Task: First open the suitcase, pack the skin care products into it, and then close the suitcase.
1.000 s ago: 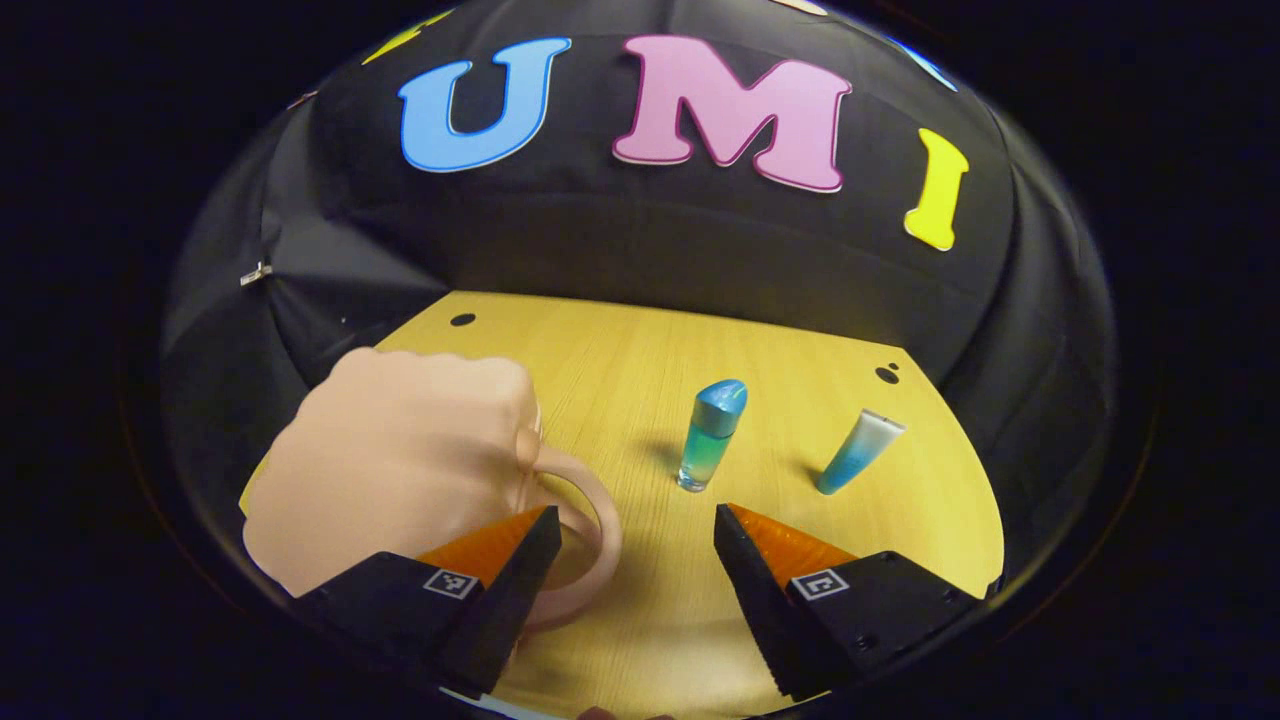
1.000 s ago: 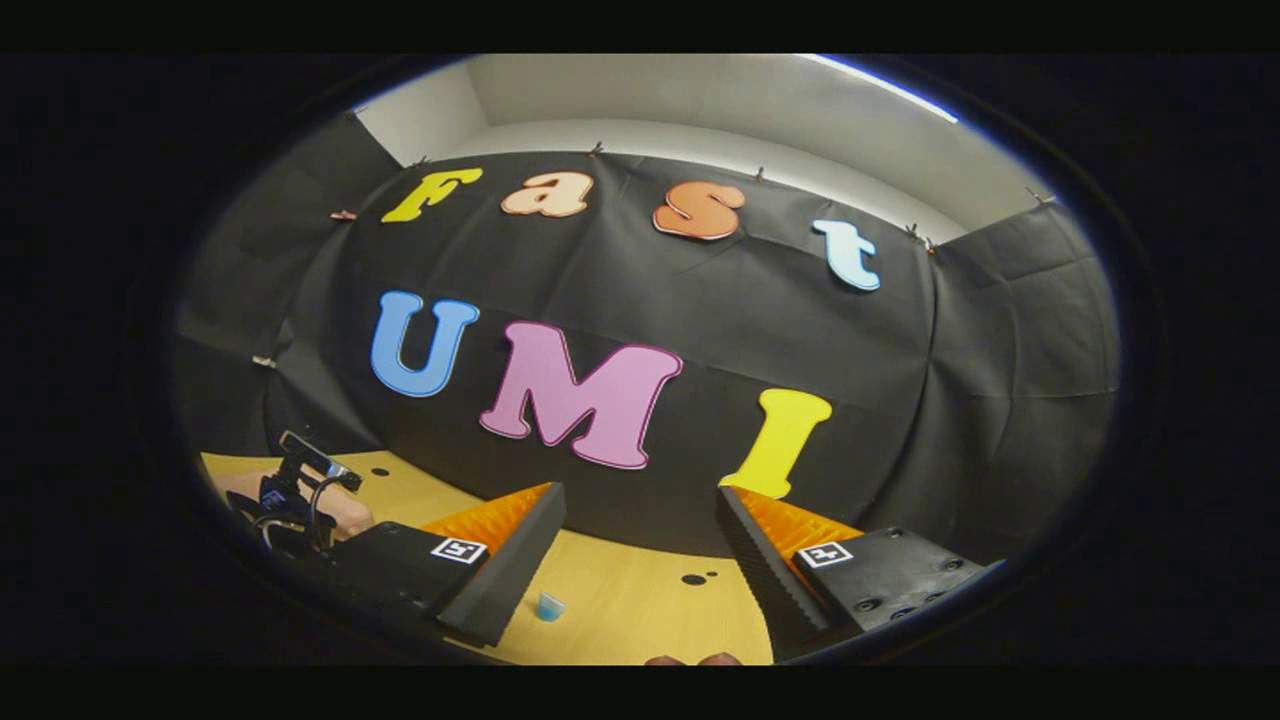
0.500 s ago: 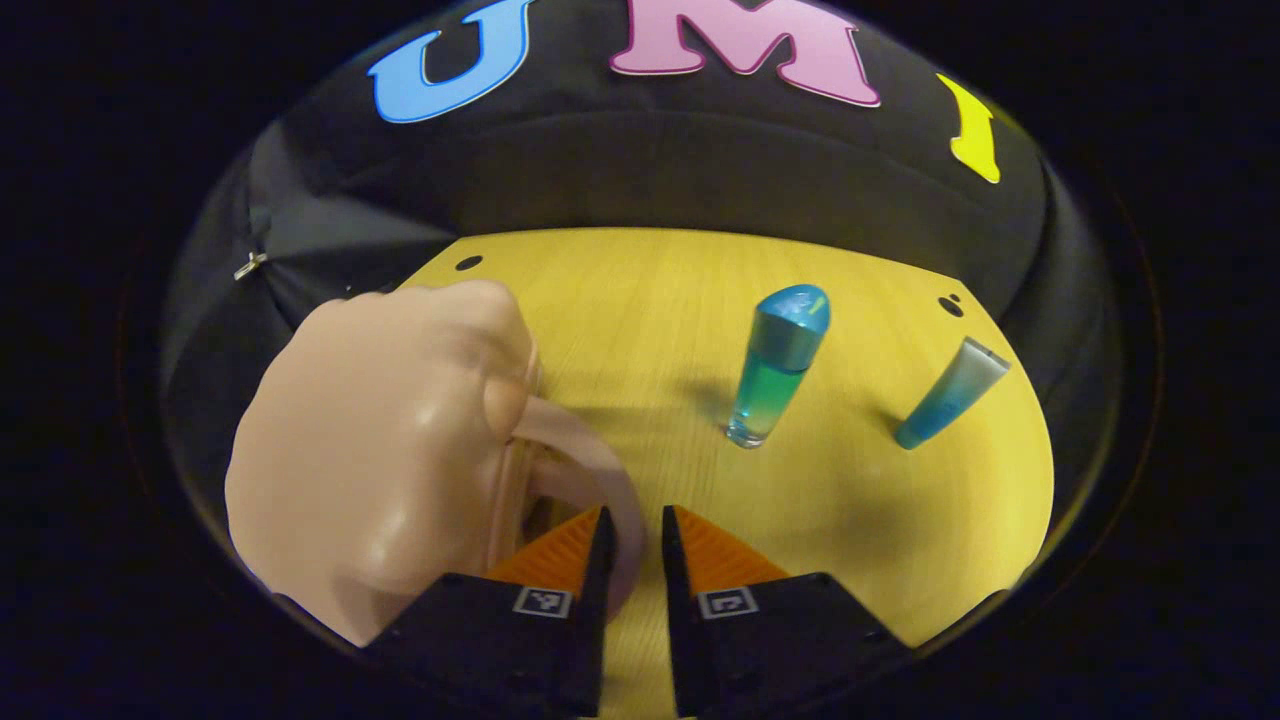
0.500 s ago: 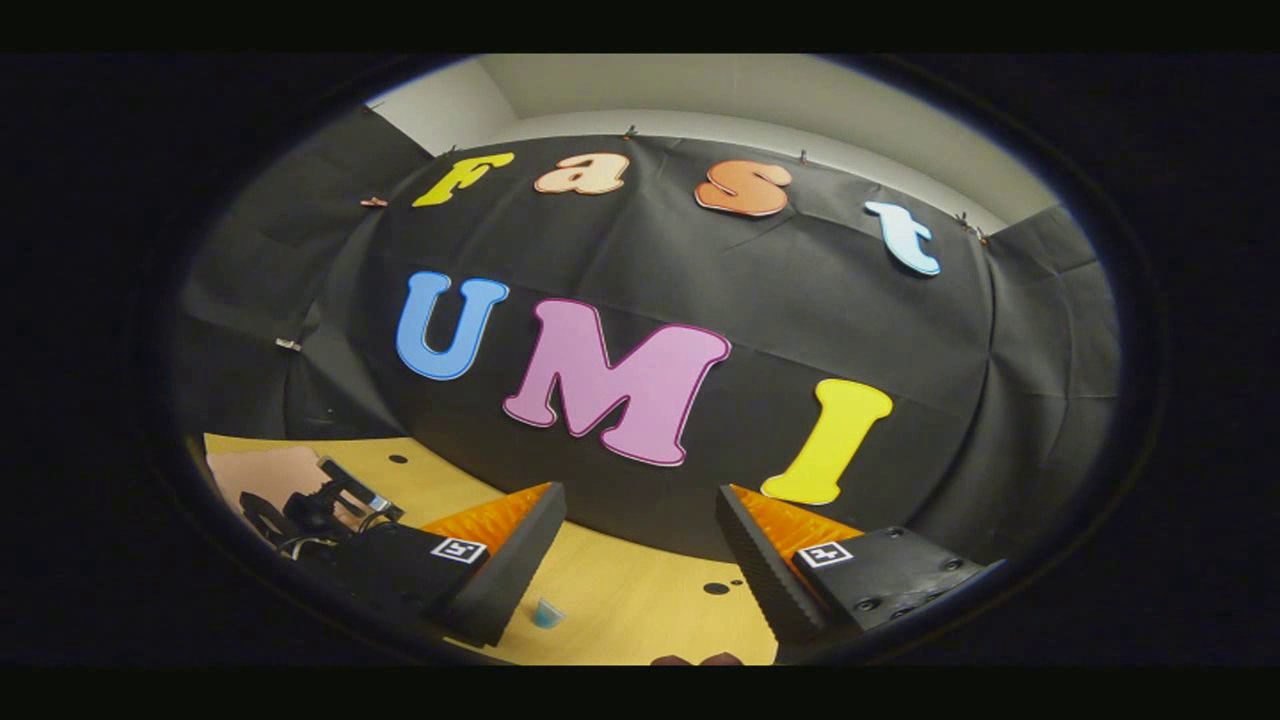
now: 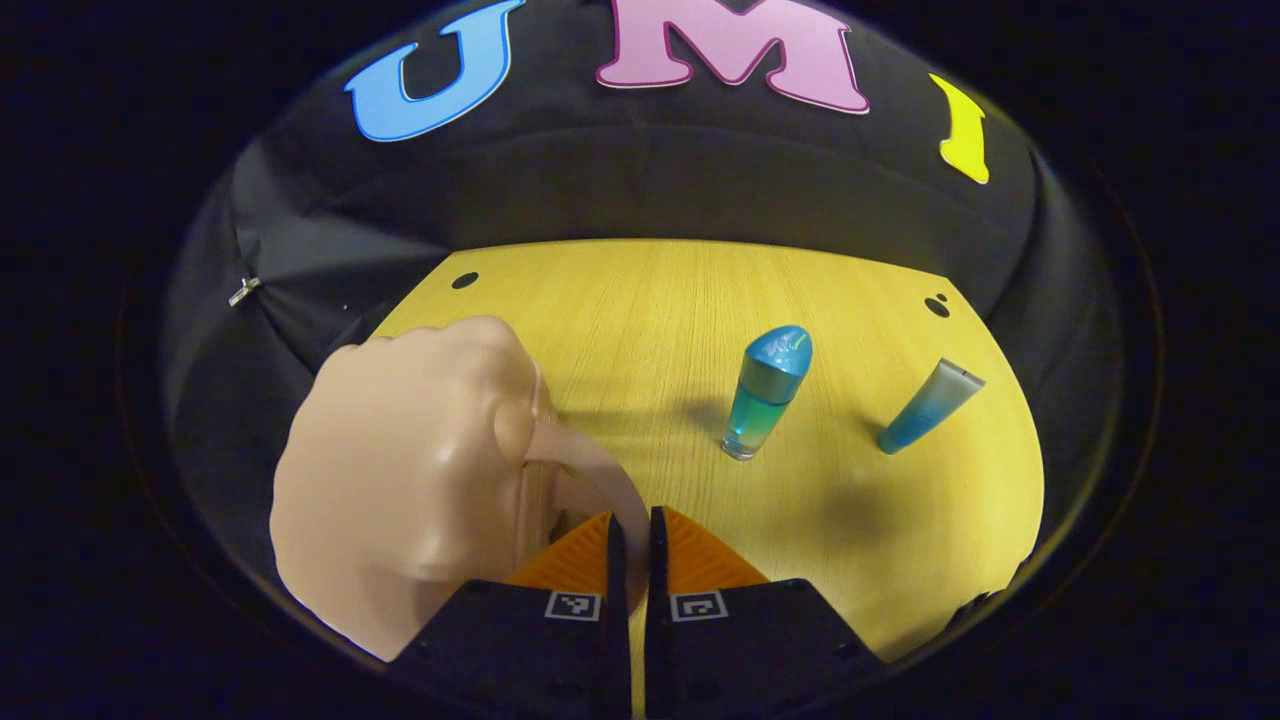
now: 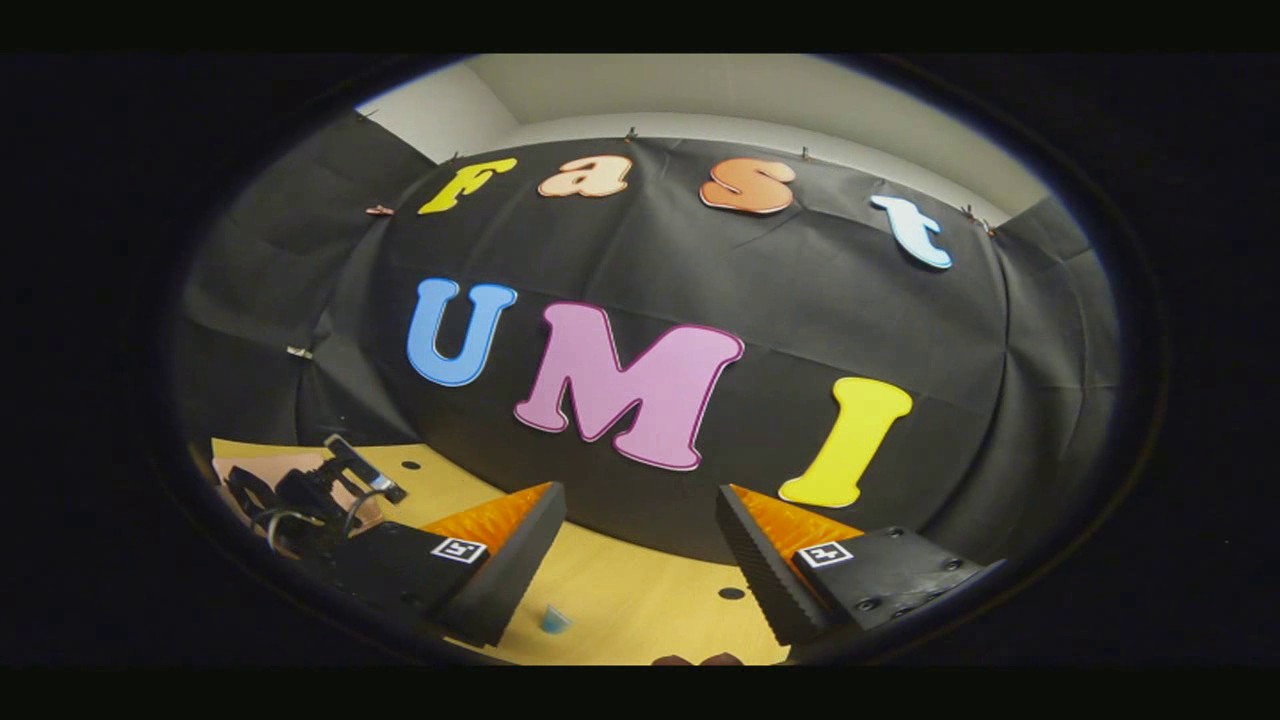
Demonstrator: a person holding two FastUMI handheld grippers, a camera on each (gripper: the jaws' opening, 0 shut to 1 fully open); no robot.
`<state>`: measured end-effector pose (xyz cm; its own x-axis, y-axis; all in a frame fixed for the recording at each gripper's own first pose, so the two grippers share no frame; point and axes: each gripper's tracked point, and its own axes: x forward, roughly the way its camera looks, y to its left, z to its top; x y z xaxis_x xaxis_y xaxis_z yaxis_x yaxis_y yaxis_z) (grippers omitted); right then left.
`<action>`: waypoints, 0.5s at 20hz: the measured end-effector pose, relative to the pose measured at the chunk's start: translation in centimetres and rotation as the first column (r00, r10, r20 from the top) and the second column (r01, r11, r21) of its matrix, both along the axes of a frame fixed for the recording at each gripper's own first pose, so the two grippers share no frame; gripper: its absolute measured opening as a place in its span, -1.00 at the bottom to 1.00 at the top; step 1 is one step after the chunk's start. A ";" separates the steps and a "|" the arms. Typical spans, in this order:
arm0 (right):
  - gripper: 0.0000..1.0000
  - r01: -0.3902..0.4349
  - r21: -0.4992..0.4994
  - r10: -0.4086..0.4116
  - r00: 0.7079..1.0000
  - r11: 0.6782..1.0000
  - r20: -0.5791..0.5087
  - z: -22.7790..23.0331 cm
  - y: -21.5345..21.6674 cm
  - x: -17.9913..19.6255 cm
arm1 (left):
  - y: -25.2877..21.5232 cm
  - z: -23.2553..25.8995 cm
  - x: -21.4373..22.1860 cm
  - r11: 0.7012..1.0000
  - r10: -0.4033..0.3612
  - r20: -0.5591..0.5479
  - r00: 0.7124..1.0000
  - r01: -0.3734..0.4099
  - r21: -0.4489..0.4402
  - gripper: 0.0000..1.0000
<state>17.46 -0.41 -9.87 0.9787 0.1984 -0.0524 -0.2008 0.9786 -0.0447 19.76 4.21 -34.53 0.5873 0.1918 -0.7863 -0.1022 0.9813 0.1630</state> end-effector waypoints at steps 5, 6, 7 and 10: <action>0.90 0.023 -0.019 -0.022 0.999 1.000 0.045 2.0 1.0 -1.1 | 1.6 7.6 -0.4 0.997 -0.030 0.068 0.997 0.035 -0.069 -0.78; 0.90 0.029 -0.020 -0.028 0.998 0.999 0.049 2.4 1.2 -1.3 | 2.2 9.4 -0.6 0.996 -0.034 0.081 0.996 0.041 -0.077 -0.78; 0.90 0.032 -0.020 -0.031 0.998 0.999 0.052 2.8 1.6 -1.5 | 3.1 11.4 -0.6 0.995 -0.037 0.103 0.994 0.046 -0.085 -0.78; 0.92 0.040 -0.023 -0.038 0.997 0.999 0.062 4.0 3.2 -2.2 | 7.3 17.2 -1.2 0.995 -0.030 0.164 0.986 0.045 -0.084 -0.79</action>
<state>15.31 2.80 -5.92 0.9872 0.1596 0.0041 -0.1588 0.9841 -0.0798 18.52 11.51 -17.37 0.7137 0.1019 -0.6930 -0.0831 0.9947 0.0607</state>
